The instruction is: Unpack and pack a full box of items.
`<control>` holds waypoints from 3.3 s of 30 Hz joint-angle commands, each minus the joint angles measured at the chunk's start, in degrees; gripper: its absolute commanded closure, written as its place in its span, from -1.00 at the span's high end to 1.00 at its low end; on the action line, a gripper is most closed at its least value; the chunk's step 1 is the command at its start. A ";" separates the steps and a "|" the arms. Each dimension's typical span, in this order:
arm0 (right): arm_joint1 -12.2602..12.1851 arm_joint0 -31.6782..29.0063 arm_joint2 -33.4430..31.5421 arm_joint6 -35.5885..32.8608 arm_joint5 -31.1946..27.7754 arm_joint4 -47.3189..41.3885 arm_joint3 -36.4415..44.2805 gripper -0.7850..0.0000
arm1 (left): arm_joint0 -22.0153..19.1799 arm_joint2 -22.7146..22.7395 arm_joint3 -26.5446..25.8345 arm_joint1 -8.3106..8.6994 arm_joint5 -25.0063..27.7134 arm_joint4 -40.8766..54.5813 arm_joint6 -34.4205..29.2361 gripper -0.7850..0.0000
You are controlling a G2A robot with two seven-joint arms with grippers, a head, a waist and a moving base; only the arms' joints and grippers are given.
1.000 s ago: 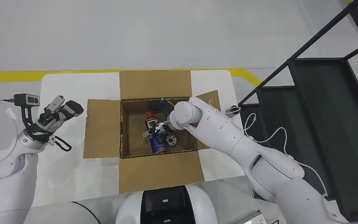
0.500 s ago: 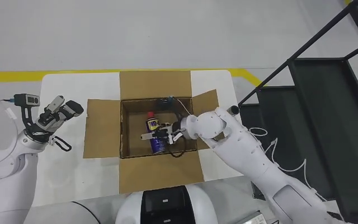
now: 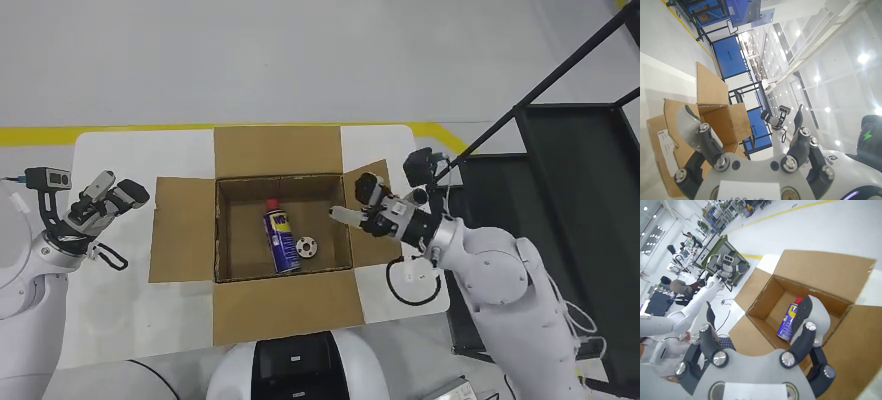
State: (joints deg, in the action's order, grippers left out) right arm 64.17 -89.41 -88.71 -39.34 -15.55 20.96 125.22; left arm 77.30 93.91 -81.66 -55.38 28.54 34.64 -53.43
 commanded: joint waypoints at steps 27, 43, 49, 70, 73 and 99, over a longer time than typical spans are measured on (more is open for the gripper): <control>-0.59 -9.35 -15.01 9.05 3.62 11.28 -13.82 1.00 | 0.00 0.00 0.00 0.00 0.00 0.00 0.01 1.00; -0.24 1.06 -6.21 11.71 14.07 24.61 -27.97 1.00 | 0.00 0.00 0.00 0.00 0.00 0.00 0.01 1.00; 0.51 7.57 0.72 15.11 15.70 29.65 -38.24 1.00 | 0.00 0.00 0.00 0.00 0.00 0.00 0.01 1.00; 3.20 21.71 11.50 16.71 22.51 33.17 -58.09 1.00 | 0.00 0.00 0.00 0.00 0.00 0.00 0.01 1.00; 3.37 22.13 12.01 16.84 22.14 33.36 -59.31 1.00 | 0.00 0.00 0.00 0.00 0.00 0.00 0.01 1.00; 3.22 17.42 8.13 20.76 25.21 35.58 -50.28 -1.00 | 0.00 0.00 0.00 0.00 0.00 0.00 0.01 1.00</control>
State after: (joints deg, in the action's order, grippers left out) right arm 67.58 -70.71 -79.51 -18.80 9.62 56.45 72.38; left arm 77.30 93.91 -81.66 -55.38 28.54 34.64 -53.43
